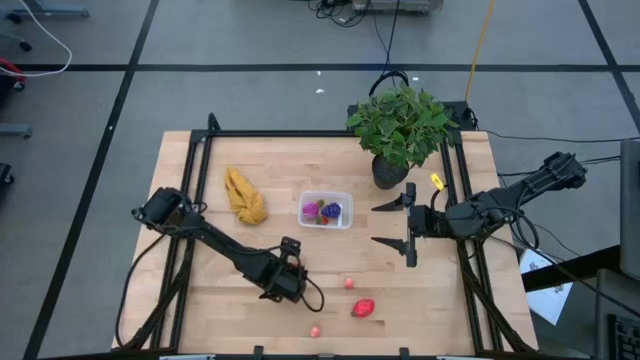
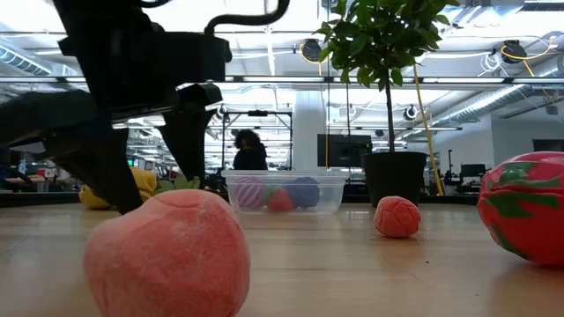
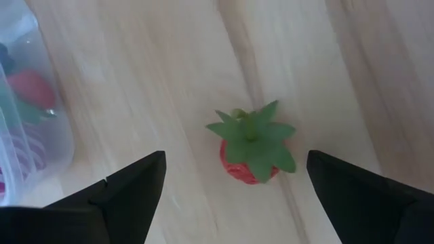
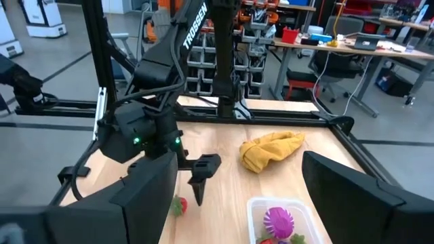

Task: Pick and placing Produce into tupperware
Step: Put the red strawberry into the transparent bin, then put the top pink peach into the transparent bin

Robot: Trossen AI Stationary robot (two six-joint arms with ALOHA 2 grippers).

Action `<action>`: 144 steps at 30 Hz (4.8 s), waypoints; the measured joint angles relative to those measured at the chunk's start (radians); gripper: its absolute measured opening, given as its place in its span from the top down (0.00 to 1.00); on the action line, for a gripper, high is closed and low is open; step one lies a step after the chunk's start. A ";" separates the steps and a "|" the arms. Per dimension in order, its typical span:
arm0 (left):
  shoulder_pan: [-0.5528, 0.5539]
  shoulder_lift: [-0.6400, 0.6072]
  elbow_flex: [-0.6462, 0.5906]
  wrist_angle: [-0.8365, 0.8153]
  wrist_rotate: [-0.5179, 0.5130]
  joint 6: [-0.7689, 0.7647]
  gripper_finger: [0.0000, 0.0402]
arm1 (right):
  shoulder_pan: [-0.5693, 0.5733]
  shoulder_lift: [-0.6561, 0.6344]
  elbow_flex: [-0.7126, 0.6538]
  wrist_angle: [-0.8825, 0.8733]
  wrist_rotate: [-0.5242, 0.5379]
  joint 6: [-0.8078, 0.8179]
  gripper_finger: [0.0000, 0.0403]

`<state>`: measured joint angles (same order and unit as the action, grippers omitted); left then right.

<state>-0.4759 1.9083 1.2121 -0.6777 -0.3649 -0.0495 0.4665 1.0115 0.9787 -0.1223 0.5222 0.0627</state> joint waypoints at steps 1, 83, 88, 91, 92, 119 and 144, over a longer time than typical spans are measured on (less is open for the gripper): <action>0.006 0.000 0.000 0.000 0.000 -0.001 0.09 | 0.000 0.000 0.000 0.000 0.000 0.006 0.23; 0.511 -0.177 -0.123 0.491 0.176 0.068 0.64 | -0.002 0.000 -0.031 0.095 0.000 -0.003 0.23; 0.530 -0.141 -0.123 0.498 0.194 0.011 0.63 | -0.002 0.000 -0.031 0.091 0.000 -0.029 0.23; 0.529 -0.140 -0.123 0.489 0.196 0.000 0.60 | -0.002 0.000 -0.031 0.093 0.000 -0.030 0.23; 0.528 -0.140 -0.123 0.495 0.196 -0.002 0.59 | -0.002 0.000 -0.031 0.093 0.000 -0.032 0.23; 0.431 -0.312 -0.122 0.411 0.249 0.047 0.46 | -0.002 0.000 -0.031 0.092 0.000 -0.048 0.23; 0.073 -0.113 -0.122 0.784 0.207 -0.157 0.01 | -0.001 0.000 -0.031 0.104 0.000 0.012 0.23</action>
<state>-0.4029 1.7949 1.0901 0.1066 -0.1577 -0.2067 0.4660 1.0119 0.9478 -0.0185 0.5219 0.0746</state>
